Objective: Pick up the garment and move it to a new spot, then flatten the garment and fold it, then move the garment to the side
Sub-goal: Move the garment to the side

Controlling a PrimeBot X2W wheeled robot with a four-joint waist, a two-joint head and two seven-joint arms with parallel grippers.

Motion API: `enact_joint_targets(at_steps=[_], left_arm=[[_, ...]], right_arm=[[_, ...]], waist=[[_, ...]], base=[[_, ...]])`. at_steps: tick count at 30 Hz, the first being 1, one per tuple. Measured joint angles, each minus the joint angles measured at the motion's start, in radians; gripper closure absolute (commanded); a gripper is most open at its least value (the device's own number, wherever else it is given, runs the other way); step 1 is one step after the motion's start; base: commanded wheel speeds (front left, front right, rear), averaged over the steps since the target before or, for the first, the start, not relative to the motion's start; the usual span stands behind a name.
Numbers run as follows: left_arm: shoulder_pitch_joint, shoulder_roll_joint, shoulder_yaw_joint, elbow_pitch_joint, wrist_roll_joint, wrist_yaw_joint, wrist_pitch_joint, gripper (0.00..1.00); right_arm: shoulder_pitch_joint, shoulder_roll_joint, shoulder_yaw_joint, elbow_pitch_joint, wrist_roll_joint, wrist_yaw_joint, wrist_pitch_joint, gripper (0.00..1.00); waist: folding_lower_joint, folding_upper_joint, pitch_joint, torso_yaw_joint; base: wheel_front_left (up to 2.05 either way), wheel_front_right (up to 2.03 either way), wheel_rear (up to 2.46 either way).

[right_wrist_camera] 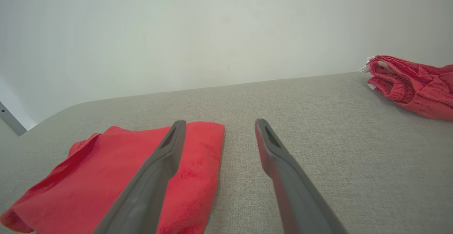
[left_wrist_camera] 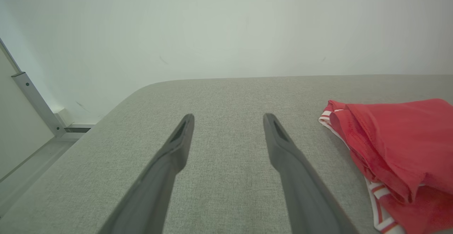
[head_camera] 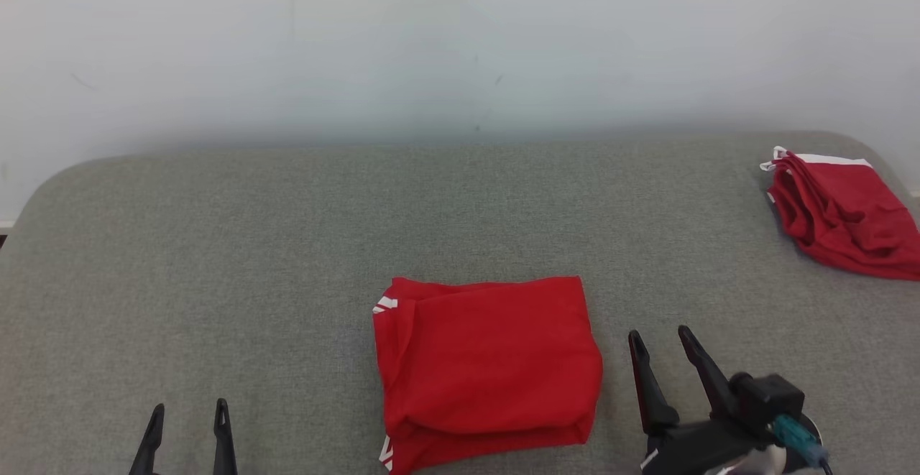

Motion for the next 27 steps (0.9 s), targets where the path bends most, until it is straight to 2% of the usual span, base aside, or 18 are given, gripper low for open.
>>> enact_joint_targets(at_steps=[5, 12, 20, 27], left_arm=[[-0.015, -0.002, -0.013, 0.002, -0.005, 0.000, 0.000, 0.00], [-0.046, -0.007, -0.029, 0.007, -0.015, -0.004, 0.000, 0.00], [-0.071, -0.009, -0.032, 0.015, -0.023, -0.004, 0.000, 0.00], [-0.084, -0.009, -0.027, 0.016, -0.024, -0.004, 0.000, 0.00]], right_arm=[[-0.109, -0.014, 0.035, 0.076, 0.005, 0.000, 0.046, 0.00], [-0.229, -0.028, 0.058, 0.255, 0.022, 0.000, 0.104, 0.00], [-0.297, -0.008, 0.067, 0.448, 0.039, 0.000, 0.100, 0.00], [-0.334, 0.004, 0.109, 0.556, 0.052, 0.000, 0.084, 0.00]], waist=[[0.0000, 0.0000, 0.016, 0.022], [0.0002, 0.0000, 0.055, 0.052], [0.0002, 0.0000, 0.094, 0.081], [0.0001, 0.0000, 0.110, 0.080]], base=[[0.00, 0.00, 0.00], [0.00, 0.00, 0.00], [0.00, 0.00, 0.00], [0.00, 0.00, 0.00]])
